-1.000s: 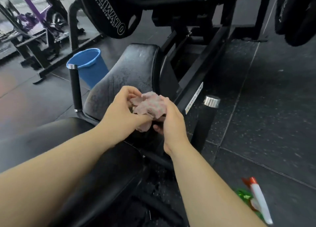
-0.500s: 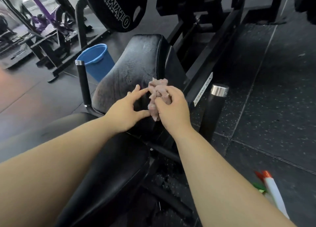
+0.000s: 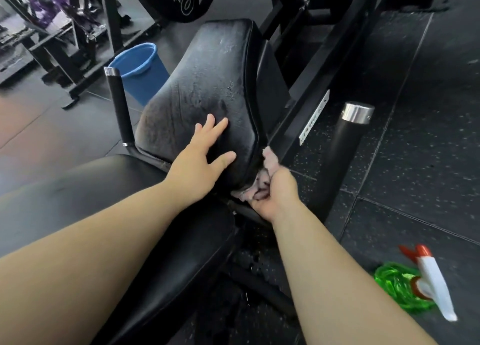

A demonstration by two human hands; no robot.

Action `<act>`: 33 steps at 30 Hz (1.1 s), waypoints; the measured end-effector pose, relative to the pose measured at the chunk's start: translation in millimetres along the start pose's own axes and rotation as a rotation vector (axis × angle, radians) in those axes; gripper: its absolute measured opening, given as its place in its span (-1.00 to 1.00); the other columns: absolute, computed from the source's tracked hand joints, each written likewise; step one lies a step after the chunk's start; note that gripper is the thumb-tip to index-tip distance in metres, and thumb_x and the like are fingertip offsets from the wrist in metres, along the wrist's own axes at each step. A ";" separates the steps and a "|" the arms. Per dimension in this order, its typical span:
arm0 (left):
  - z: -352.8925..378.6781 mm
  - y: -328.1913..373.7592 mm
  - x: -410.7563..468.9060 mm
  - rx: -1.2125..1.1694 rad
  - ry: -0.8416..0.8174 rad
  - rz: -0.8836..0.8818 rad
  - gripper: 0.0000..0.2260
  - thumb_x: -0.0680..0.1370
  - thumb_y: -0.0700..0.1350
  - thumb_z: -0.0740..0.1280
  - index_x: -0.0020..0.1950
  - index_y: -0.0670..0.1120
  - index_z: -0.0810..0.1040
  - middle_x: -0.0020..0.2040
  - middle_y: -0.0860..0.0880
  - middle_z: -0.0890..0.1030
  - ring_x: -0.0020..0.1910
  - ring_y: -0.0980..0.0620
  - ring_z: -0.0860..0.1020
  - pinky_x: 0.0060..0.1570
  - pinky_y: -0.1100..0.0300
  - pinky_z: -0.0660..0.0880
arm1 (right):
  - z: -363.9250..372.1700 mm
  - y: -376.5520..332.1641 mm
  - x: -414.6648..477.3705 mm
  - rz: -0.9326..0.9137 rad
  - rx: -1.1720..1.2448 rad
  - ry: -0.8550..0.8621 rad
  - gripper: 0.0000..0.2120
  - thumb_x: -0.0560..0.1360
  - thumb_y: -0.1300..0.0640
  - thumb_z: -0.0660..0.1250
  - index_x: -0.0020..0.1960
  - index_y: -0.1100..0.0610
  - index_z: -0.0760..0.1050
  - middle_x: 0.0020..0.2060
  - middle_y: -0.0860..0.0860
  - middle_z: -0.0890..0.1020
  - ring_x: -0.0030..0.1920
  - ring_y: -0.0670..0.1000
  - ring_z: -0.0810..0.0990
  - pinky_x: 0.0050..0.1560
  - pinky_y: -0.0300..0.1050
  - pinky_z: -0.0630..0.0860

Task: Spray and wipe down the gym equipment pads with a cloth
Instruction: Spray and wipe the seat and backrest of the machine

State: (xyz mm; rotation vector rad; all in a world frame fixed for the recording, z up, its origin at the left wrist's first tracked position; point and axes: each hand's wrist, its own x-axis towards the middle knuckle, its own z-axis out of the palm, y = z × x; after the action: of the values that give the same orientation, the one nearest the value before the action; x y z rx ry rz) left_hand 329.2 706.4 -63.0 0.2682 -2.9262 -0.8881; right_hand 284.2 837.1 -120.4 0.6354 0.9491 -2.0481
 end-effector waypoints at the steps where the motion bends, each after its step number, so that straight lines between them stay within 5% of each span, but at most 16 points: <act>1: 0.4 -1.1 -0.1 -0.011 -0.001 0.004 -0.41 0.60 -0.04 0.34 0.52 0.29 0.14 0.57 0.23 0.00 0.55 0.21 -0.11 0.35 0.37 -0.04 | 0.0 -0.7 5.5 0.010 0.006 -0.040 -0.48 0.57 -0.25 0.19 -0.02 0.17 0.68 -0.22 0.13 0.72 -0.26 0.13 0.71 0.16 0.19 0.54; 4: 0.9 -4.3 -0.1 -0.044 0.007 0.008 -0.41 0.59 -0.04 0.34 0.51 0.29 0.16 0.57 0.24 0.02 0.56 0.21 -0.10 0.35 0.37 -0.04 | 3.2 -3.7 6.1 0.032 0.042 -0.113 -0.44 0.56 -0.31 0.15 0.26 0.09 0.55 0.16 0.15 0.65 0.07 0.24 0.66 0.33 0.30 0.39; 7: 1.1 -4.7 2.4 -0.060 0.014 0.013 -0.42 0.59 -0.04 0.35 0.51 0.29 0.17 0.58 0.22 0.03 0.55 0.21 -0.10 0.36 0.37 -0.05 | -5.6 -2.8 -0.9 -0.098 -0.035 -0.032 -0.74 0.53 -0.11 0.32 -0.10 0.08 0.60 -0.18 0.23 0.57 -0.23 0.18 0.53 -0.15 0.08 0.49; 9: 1.6 -3.9 1.0 -0.058 -0.004 0.008 -0.42 0.59 -0.03 0.35 0.51 0.28 0.18 0.58 0.21 0.04 0.56 0.20 -0.10 0.36 0.35 -0.04 | -5.3 -5.7 -12.1 -0.339 -0.034 0.094 -0.76 0.53 0.06 0.36 -0.29 0.11 0.54 -0.39 0.10 0.54 -0.38 0.06 0.48 -0.30 -0.10 0.43; 13: -2.7 2.2 0.6 -0.241 0.068 -0.074 -0.57 0.59 0.04 0.34 0.45 0.23 0.38 0.54 0.21 0.23 0.54 0.23 0.07 0.50 0.22 0.02 | 28.8 -25.2 -35.8 -0.847 -0.240 -0.018 -0.78 0.58 0.11 0.23 -0.18 0.22 0.48 -0.39 0.00 0.51 -0.40 -0.09 0.42 -0.41 -0.25 0.34; 17: -30.7 16.5 13.6 -0.906 -0.008 -0.277 -0.57 0.52 0.30 0.26 0.35 0.23 0.48 0.29 0.11 0.59 0.24 0.11 0.57 0.28 0.04 0.48 | 62.6 -46.3 -54.1 -0.680 -0.396 -0.142 -0.69 0.55 0.00 0.20 -0.20 0.10 0.64 -0.21 -0.05 0.70 -0.13 -0.04 0.65 0.04 0.09 0.57; 20: -50.1 16.9 17.1 -0.966 -0.142 -0.307 -0.72 0.62 0.08 0.27 0.33 0.16 0.47 0.00 0.06 0.67 -0.20 0.14 0.64 -0.05 0.15 0.60 | 97.9 -44.9 -66.0 -0.532 -0.402 -0.317 -0.69 0.61 0.13 0.17 -0.15 0.00 0.66 -0.14 -0.02 0.72 -0.09 -0.02 0.69 0.04 0.04 0.62; 24: -92.2 -35.8 45.7 -0.890 0.198 -0.344 -0.88 0.49 -0.21 0.35 0.02 -0.11 0.55 -0.18 -0.19 0.55 -0.28 -0.02 0.49 -0.29 0.16 0.45 | 129.2 -43.7 -32.2 -1.004 -0.937 0.127 -0.75 0.58 0.20 0.11 0.12 0.05 0.52 0.01 -0.04 0.61 0.06 0.00 0.58 0.14 0.07 0.55; 28: -135.6 -113.5 81.1 -0.296 0.545 -0.427 -0.86 0.50 -0.24 0.27 0.00 -0.03 0.51 -0.11 -0.04 0.57 -0.17 -0.01 0.52 -0.17 0.18 0.42 | 130.8 -13.2 27.0 -1.409 -1.720 0.304 -0.78 0.51 0.13 0.26 0.12 0.10 0.57 0.23 0.05 0.57 0.35 0.09 0.44 0.30 0.07 0.31; 30: -136.2 -139.7 93.8 -0.240 0.441 -0.417 -0.80 0.54 -0.29 0.21 0.04 -0.05 0.55 -0.16 -0.01 0.55 -0.21 0.01 0.49 -0.18 0.20 0.41 | 128.8 -5.3 41.6 -1.471 -1.828 0.379 -0.79 0.47 0.09 0.29 0.06 0.11 0.57 0.27 0.10 0.55 0.37 0.12 0.43 0.31 0.05 0.22; 33: -116.3 -157.0 104.7 -0.670 0.047 -0.615 -0.81 0.58 -0.17 0.18 -0.07 0.03 0.57 -0.34 0.04 0.47 -0.39 0.07 0.40 -0.34 0.25 0.34 | 127.2 -3.1 48.4 -1.489 -1.874 0.446 -0.75 0.46 0.05 0.22 0.05 0.12 0.56 0.27 0.12 0.55 0.36 0.14 0.45 0.29 0.02 0.17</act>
State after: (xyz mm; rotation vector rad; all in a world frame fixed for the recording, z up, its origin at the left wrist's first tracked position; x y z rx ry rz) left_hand 263.1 495.1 -52.0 1.1224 -2.3153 -1.8158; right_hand 239.5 716.1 -76.7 -0.9828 3.3594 -0.6891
